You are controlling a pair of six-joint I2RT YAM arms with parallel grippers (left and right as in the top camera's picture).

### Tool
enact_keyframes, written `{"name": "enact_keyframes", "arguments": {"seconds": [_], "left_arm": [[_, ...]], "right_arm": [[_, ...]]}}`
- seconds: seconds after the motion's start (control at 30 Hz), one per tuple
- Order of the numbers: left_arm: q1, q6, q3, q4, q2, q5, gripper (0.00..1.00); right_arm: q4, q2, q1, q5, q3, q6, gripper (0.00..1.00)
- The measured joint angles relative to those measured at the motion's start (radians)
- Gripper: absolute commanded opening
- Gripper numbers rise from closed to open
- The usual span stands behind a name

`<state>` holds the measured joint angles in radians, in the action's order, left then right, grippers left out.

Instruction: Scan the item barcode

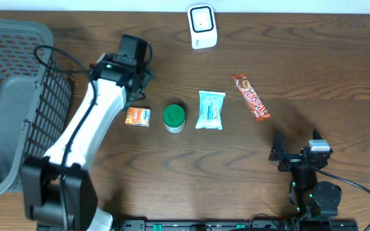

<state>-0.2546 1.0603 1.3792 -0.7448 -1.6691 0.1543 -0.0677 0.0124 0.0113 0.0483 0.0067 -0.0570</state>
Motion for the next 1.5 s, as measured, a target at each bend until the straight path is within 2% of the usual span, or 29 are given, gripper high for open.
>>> {"name": "enact_keyframes", "arguments": {"seconds": [0.27,0.53,0.8,1.03,1.17,1.3,1.5], "left_arm": [[0.0,-0.146,0.0,0.014,0.198,0.13,0.98],[0.0,-0.262,0.0,0.017,0.322,0.306,0.98],[0.0,-0.386,0.0,0.077,0.534,0.468,0.98],[0.0,-0.421,0.001,0.237,0.764,0.559,0.98],[0.0,-0.483,0.003,0.348,0.866,0.584,0.98],[0.0,-0.616,0.005,0.417,0.944,0.598,0.98],[0.0,-0.819,0.005,0.417,0.972,0.606,0.98]], "right_arm": [[0.0,0.0,0.0,0.0,0.0,0.0,0.99],[0.0,0.0,0.0,0.0,0.0,0.0,0.99],[0.0,0.0,0.0,0.0,0.0,0.0,0.99],[0.0,0.0,0.0,0.0,0.0,0.0,0.99],[0.0,0.0,0.0,-0.042,0.0,0.029,0.99],[0.001,0.0,0.0,-0.082,0.0,0.106,0.99],[0.002,0.0,0.0,-0.099,0.0,0.156,0.99]]}}
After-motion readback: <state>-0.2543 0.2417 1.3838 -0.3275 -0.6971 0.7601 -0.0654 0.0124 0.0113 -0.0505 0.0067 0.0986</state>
